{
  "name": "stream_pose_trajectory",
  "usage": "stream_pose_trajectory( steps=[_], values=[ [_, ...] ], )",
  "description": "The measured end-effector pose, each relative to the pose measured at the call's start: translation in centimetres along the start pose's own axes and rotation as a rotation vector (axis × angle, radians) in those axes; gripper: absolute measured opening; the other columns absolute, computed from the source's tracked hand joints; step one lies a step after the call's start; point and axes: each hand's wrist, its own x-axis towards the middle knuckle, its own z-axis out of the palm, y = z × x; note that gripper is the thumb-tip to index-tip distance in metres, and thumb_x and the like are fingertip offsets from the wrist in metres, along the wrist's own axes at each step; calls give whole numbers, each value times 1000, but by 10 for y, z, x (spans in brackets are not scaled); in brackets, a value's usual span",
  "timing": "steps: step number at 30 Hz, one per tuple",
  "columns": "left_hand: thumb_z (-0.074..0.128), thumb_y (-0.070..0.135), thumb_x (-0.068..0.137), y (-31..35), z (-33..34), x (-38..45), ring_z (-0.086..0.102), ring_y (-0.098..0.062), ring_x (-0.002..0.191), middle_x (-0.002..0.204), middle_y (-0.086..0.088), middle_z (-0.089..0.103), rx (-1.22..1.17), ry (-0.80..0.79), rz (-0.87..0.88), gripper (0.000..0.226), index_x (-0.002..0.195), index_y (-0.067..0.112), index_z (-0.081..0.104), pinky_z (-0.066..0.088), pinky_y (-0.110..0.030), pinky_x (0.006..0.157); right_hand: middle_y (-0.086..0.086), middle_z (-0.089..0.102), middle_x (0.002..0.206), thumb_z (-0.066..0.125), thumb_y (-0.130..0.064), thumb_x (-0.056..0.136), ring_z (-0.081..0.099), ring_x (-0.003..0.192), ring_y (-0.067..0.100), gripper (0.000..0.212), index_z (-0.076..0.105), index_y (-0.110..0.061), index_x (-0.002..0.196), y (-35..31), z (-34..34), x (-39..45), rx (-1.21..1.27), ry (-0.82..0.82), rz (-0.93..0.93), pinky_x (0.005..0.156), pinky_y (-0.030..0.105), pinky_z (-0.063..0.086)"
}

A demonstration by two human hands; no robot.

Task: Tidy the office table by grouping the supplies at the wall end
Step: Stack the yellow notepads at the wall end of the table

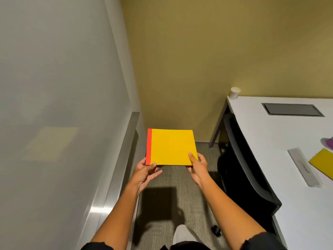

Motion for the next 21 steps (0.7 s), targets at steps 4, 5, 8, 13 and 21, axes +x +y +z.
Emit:
stream_pose_trajectory(
  steps=[4, 5, 8, 13, 21],
  values=[
    [48, -10, 92, 29, 27, 60, 50, -36, 112, 103, -16, 54, -75, 50, 20, 16, 100, 1, 57, 47, -55, 97, 13, 60, 117, 61, -4, 90, 62, 96, 25, 32, 49, -13, 119, -20, 27, 32, 73, 19, -41, 93, 47, 51],
    [46, -9, 93, 38, 35, 77, 52, -35, 110, 108, -17, 54, -84, 54, 26, 17, 102, 1, 56, 43, -55, 101, 13, 60, 115, 61, -4, 90, 62, 95, 25, 33, 48, -13, 119, -26, 33, 43, 88, 19, -47, 89, 45, 53],
    [44, -6, 95, 65, 59, 135, 47, -39, 126, 128, -20, 51, -69, 56, 39, 30, 124, 2, 50, 37, -54, 106, 12, 62, 112, 61, -2, 89, 63, 95, 25, 33, 49, -11, 118, -47, 50, 81, 108, 20, -68, 86, 43, 52],
    [40, -2, 98, 125, 118, 233, 39, -41, 134, 141, -21, 45, -8, 53, 82, 40, 139, 2, 40, 29, -55, 112, 8, 66, 106, 64, -1, 87, 63, 93, 17, 35, 53, -7, 120, -96, 79, 174, 119, 5, -98, 90, 36, 47],
    [42, 6, 100, 206, 237, 350, 57, -35, 110, 129, -14, 56, 162, -80, 158, 39, 138, 7, 43, 40, -49, 102, 12, 66, 114, 64, -3, 88, 67, 84, 15, 45, 50, -17, 129, -223, 114, 288, 201, 71, -241, 73, 29, 56]
  ],
)
